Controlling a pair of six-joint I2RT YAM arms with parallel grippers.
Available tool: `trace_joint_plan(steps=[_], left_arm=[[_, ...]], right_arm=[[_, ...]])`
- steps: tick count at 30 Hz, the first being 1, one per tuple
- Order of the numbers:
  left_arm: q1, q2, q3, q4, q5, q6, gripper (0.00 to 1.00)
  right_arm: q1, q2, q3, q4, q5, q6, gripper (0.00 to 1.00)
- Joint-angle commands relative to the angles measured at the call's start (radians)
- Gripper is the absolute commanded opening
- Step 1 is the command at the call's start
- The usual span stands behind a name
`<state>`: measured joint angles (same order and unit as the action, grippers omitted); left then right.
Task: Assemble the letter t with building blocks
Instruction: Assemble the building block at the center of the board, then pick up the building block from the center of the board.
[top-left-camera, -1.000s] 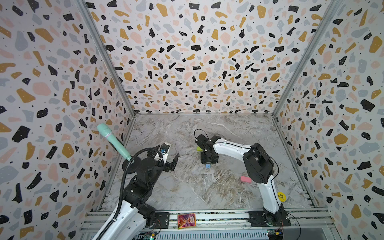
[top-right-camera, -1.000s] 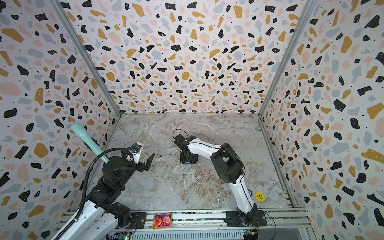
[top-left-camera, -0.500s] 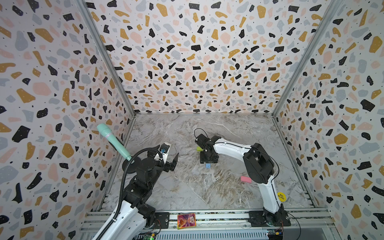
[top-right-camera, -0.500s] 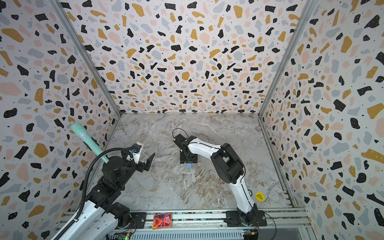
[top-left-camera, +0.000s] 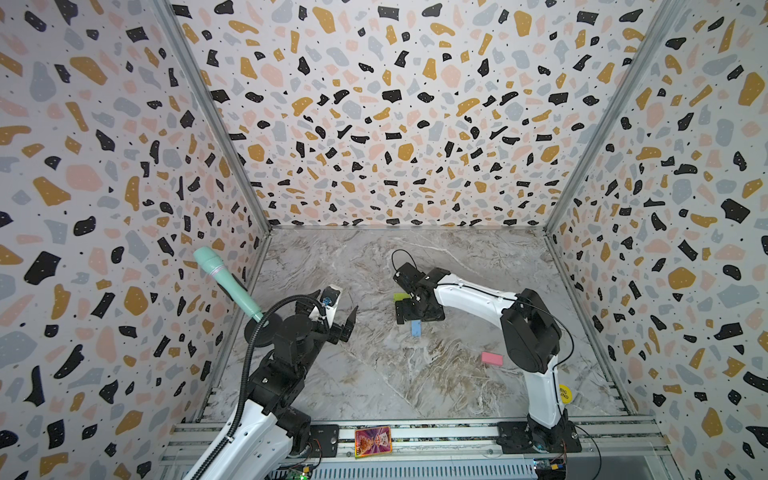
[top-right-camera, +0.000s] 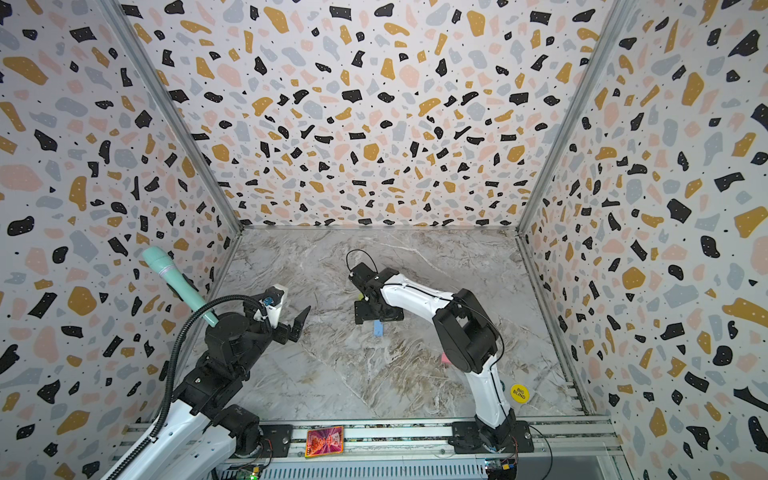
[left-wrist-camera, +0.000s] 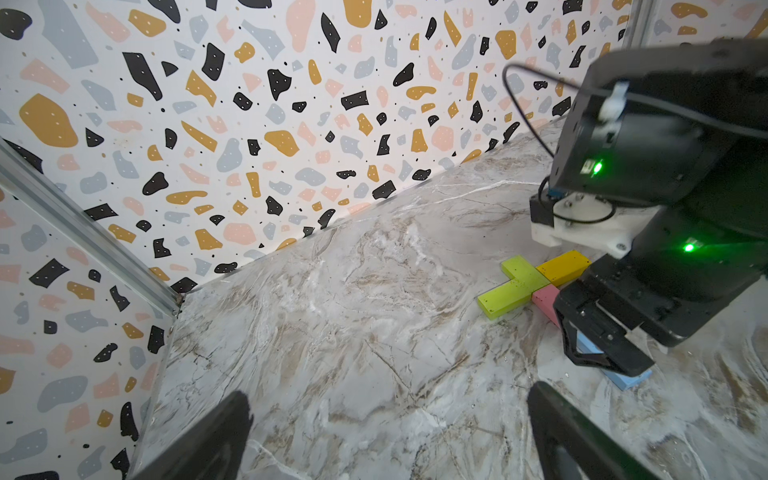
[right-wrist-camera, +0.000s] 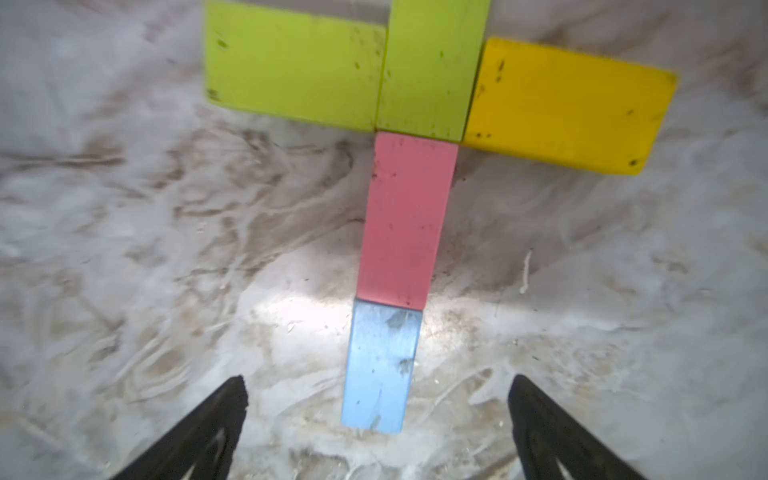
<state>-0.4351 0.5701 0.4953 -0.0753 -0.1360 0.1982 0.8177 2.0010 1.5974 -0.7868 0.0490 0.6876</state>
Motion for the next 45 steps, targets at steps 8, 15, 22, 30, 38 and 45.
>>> trace_joint_plan(steps=[8, 15, 22, 30, 38, 45], left_arm=[[-0.005, 0.0, 0.001, 0.029, 0.008, 0.009, 0.99], [-0.005, -0.005, 0.003, 0.031, 0.015, 0.01, 1.0], [-0.005, -0.005, 0.001, 0.04, 0.019, 0.014, 0.99], [-0.005, 0.003, 0.005, 0.034, 0.021, 0.013, 1.0], [-0.004, 0.006, 0.002, 0.032, 0.018, 0.011, 0.99], [-0.005, 0.008, 0.002, 0.031, 0.017, 0.012, 0.99]], right_arm=[[-0.06, -0.263, -0.123, -0.212, 0.078, -0.21, 0.87], [-0.272, -0.476, -0.39, -0.208, 0.033, -0.125, 0.73], [-0.494, -0.625, -0.614, -0.108, -0.065, -0.082, 0.62], [-0.571, -0.647, -0.714, -0.064, -0.084, -0.048, 0.61], [-0.579, -0.747, -0.773, -0.069, -0.165, 0.132, 0.83], [-0.552, -0.907, -0.912, 0.063, -0.268, 0.477, 0.83]])
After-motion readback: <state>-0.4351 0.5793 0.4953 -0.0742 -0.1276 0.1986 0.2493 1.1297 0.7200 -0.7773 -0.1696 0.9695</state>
